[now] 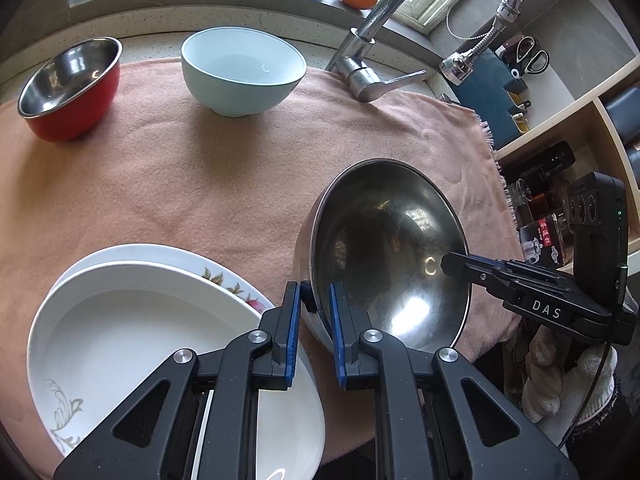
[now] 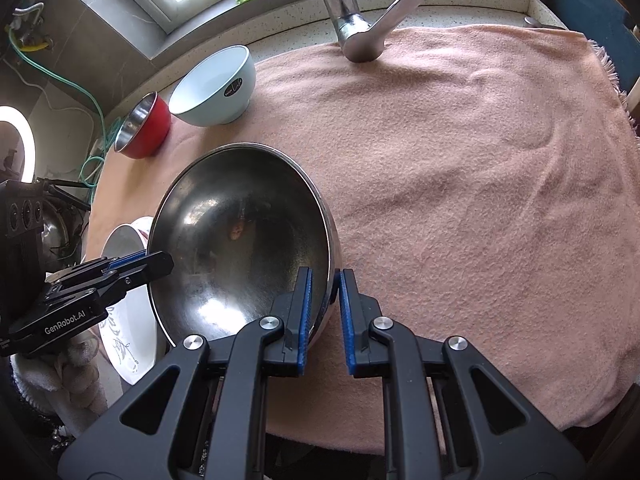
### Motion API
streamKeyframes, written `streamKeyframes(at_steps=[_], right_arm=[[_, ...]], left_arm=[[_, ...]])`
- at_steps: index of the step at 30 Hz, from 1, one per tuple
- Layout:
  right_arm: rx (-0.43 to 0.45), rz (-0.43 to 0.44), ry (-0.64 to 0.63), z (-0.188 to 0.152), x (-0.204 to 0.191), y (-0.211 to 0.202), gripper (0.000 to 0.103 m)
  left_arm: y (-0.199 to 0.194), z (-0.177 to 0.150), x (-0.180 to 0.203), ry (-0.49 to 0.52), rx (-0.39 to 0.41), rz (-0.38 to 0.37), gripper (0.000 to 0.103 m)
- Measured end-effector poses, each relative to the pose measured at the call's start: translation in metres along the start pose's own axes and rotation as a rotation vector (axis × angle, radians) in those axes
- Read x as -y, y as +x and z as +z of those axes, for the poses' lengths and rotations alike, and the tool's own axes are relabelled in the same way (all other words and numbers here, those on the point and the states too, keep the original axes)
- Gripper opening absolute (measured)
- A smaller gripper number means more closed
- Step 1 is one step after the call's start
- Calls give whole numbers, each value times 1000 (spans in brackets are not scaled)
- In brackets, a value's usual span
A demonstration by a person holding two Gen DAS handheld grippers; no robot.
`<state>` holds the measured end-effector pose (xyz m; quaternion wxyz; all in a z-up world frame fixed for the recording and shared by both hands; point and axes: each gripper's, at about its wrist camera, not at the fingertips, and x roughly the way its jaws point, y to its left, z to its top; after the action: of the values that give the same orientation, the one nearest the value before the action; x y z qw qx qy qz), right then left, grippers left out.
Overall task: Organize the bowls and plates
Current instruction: 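Carry the large steel bowl beside the plate stack and release it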
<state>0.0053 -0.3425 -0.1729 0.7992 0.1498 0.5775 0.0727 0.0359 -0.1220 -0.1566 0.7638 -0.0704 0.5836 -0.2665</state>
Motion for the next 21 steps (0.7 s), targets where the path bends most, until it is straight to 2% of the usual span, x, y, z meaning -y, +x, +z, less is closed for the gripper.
streamKeyframes(at_steps=[21], right_arm=[[27, -34, 26, -1, -1, -8, 14]], left_arm=[[0, -1, -5, 10, -11, -19, 13]])
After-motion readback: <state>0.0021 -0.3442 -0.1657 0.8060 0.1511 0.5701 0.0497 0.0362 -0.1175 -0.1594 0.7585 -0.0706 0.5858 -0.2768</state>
